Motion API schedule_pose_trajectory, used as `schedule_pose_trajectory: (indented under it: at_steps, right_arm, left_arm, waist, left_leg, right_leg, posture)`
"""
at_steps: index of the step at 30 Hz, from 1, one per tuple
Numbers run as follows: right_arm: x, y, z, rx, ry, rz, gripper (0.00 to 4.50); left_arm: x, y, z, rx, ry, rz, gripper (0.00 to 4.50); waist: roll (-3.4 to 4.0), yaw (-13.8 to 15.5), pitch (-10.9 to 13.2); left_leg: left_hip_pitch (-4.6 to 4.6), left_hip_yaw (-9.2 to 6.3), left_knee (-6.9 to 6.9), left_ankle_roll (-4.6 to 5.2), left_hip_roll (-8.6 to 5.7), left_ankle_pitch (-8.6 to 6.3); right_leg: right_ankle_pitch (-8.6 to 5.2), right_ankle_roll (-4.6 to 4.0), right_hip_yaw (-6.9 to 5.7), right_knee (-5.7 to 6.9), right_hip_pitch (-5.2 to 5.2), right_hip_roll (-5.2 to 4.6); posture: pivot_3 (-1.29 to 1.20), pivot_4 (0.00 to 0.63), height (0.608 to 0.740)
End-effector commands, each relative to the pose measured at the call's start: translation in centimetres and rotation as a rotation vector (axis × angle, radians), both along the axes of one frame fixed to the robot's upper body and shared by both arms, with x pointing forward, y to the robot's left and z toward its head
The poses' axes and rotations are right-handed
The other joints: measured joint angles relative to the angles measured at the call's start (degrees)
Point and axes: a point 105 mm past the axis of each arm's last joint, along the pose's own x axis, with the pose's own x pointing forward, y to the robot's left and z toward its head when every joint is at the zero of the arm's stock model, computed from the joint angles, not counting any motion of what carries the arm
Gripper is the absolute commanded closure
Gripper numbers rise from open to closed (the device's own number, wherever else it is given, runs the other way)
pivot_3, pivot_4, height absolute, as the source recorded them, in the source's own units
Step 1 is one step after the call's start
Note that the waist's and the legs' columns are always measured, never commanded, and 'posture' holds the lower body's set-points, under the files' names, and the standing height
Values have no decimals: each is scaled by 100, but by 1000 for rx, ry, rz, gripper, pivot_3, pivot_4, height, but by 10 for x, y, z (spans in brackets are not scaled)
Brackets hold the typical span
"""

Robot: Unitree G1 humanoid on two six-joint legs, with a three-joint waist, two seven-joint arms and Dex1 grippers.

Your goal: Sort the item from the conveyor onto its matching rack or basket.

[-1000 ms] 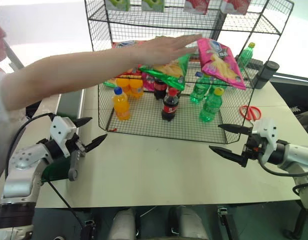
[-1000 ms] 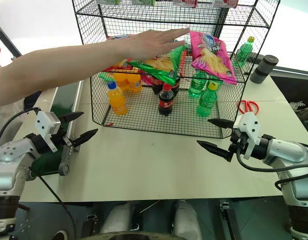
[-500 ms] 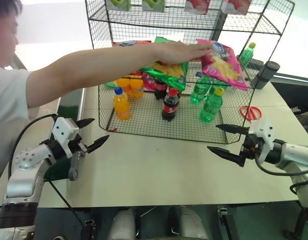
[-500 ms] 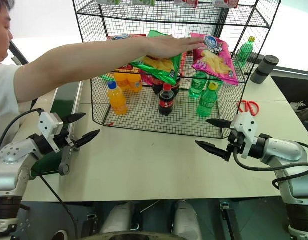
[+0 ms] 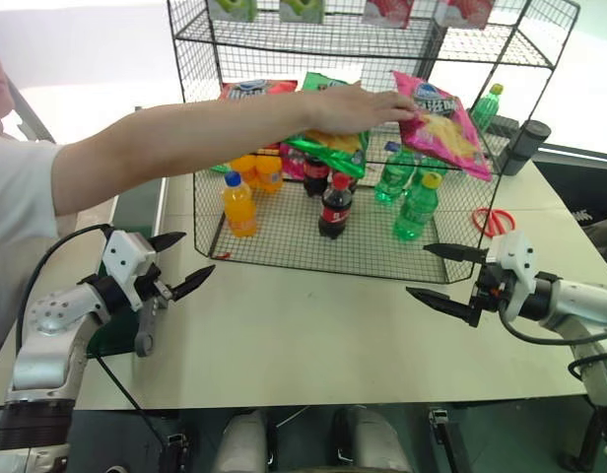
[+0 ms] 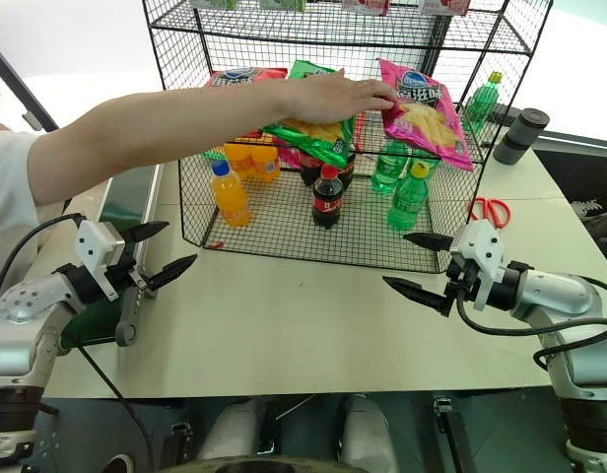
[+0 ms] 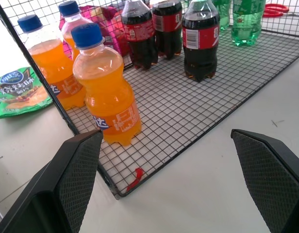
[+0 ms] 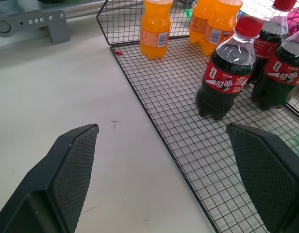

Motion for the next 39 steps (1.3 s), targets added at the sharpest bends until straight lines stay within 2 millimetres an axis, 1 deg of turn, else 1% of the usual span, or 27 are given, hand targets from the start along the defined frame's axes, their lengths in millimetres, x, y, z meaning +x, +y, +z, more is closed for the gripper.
schedule_pose_trajectory:
  at_steps: [1,6,12,16,39]
  right_arm:
    - [0,1,7,0,-39,11,104]
    - [0,2,6,-2,-40,14,104]
    - [-1,2,4,-6,-35,17,104]
    - [-1,2,4,-7,-35,18,104]
    - [7,11,5,-17,-46,70,104]
  left_arm:
    - [-1,-4,13,7,-60,-17,0]
    - [-2,-4,13,4,-56,-18,0]
    - [-1,-5,11,-16,-13,-8,0]
    - [-3,-5,14,-29,-22,-15,0]
    - [-10,1,12,-7,-59,7,0]
  waist:
    - [0,0,0]
    - [0,0,0]
    - [0,-1,0]
    - [0,-1,0]
    - [0,-1,0]
  left_leg:
    - [0,0,0,0,0,0]
    - [0,0,0,0,0,0]
    - [0,0,0,0,0,0]
    - [1,0,0,0,0,0]
    - [1,0,1,-1,0,0]
  right_leg:
    - [0,0,0,0,0,0]
    - [0,0,0,0,0,0]
    - [0,0,0,0,0,0]
    - [0,0,0,0,1,1]
    - [0,0,0,0,1,0]
  posture:
    - [0,150,740]
    - [0,150,740]
    - [0,150,740]
    - [0,150,740]
    - [0,150,740]
